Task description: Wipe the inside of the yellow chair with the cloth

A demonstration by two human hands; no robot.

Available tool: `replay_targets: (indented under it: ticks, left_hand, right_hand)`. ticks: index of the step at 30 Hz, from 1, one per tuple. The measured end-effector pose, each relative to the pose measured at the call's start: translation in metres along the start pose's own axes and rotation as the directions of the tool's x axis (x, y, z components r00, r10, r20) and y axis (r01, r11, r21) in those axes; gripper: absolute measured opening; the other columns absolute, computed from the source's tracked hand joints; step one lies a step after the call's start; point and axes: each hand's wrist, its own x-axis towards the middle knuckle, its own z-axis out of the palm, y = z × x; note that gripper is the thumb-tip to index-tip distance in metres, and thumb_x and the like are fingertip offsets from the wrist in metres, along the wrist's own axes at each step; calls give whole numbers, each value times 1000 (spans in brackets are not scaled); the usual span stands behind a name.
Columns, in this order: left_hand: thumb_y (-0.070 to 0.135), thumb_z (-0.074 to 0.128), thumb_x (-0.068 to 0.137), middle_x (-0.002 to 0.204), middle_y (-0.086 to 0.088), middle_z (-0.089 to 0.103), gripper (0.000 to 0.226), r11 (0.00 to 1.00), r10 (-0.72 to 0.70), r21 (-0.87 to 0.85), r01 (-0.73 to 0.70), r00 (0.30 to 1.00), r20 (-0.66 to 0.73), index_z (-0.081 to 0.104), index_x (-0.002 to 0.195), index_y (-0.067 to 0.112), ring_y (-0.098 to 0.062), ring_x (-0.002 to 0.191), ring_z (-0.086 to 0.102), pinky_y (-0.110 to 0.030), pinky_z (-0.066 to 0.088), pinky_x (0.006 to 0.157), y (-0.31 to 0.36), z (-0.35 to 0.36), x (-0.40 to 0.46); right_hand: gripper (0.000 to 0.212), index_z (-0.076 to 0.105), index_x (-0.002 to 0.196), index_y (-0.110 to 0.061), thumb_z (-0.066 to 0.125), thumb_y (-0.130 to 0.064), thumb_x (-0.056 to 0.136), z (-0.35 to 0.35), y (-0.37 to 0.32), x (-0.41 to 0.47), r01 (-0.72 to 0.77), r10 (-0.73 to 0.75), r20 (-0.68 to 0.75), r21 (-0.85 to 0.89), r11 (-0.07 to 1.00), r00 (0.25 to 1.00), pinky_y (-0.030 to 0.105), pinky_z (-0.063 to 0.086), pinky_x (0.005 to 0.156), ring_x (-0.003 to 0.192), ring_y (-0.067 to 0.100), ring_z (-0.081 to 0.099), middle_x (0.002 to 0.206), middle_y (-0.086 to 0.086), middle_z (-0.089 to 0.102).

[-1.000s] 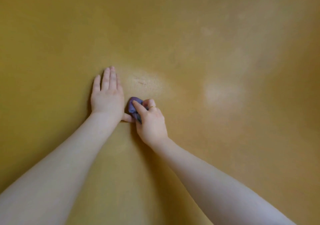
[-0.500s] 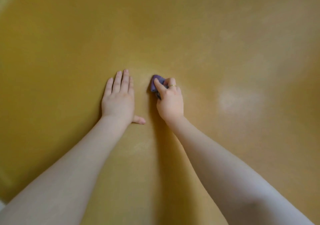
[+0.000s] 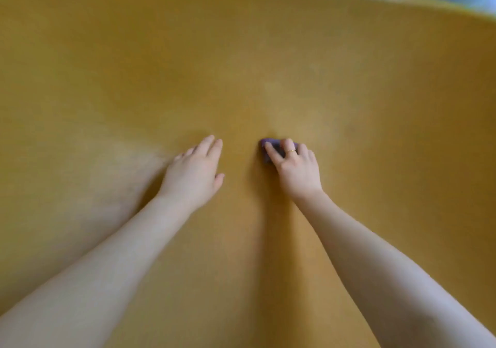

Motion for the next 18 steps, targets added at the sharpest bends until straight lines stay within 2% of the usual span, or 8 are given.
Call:
replay_targets:
  ticks: [2,3,6,8,10,14,16,18]
  left_hand:
    - [34,46,95,158,2,-6,61,998,39,-50,-40,999,-20,19,148,19,-29,134,33,-36,37,100,19,-3,17]
    - [34,46,95,157,2,-12,61,996,70,-46,-72,997,-44,19,148,19,-29,135,31,-35,37,100,30,-5,28]
    - [38,56,90,155,-4,-23,82,985,172,37,-169,970,-169,5,150,16,-24,145,7,-33,21,113,62,-15,74]
    - [42,67,81,154,-9,-23,104,981,193,75,-180,953,-234,-4,150,12,-25,145,-6,-34,7,117,80,-26,108]
    - [44,71,75,153,-13,-25,116,988,151,76,-136,959,-240,-12,148,10,-27,144,-14,-35,0,117,93,-34,137]
    - [52,69,73,151,-16,-29,124,991,76,129,-46,968,-241,-23,145,10,-29,142,-22,-36,-9,115,99,-23,160]
    - [54,67,72,151,-15,-29,123,989,91,136,-57,963,-254,-22,145,11,-28,142,-22,-35,-10,114,96,-16,162]
    - [54,70,70,152,-14,-27,126,992,86,111,-58,959,-269,-22,145,11,-28,142,-20,-35,-11,114,95,-15,163]
  right_hand:
    - [49,67,109,-12,34,-7,72,-19,44,18,-149,147,-112,-13,989,983,31,45,52,56,31,52,88,21,61]
    - [48,66,110,-12,39,-2,72,-31,63,26,-179,174,-177,-16,984,969,31,43,52,56,31,50,89,22,61]
    - [46,64,113,-12,52,2,71,-62,99,51,-88,65,-284,-71,994,957,30,41,51,56,30,48,93,21,61]
    - [44,64,113,-11,45,-2,75,-69,107,72,-25,-13,-303,-121,992,953,29,41,49,56,28,48,94,20,62]
    - [43,64,113,-11,41,-6,77,-62,110,95,-16,-36,-328,-153,988,944,30,41,49,55,28,49,96,19,60]
    - [37,63,115,-7,46,-9,82,-31,97,131,10,-65,-423,-131,991,904,33,44,52,58,27,50,106,14,37]
    - [35,62,117,-10,48,-10,84,-24,94,135,19,-77,-465,-128,992,882,33,42,53,60,28,50,107,12,36]
    - [36,62,118,-17,48,-11,86,-28,104,131,39,-137,-471,-213,976,871,33,38,55,62,27,51,107,9,37]
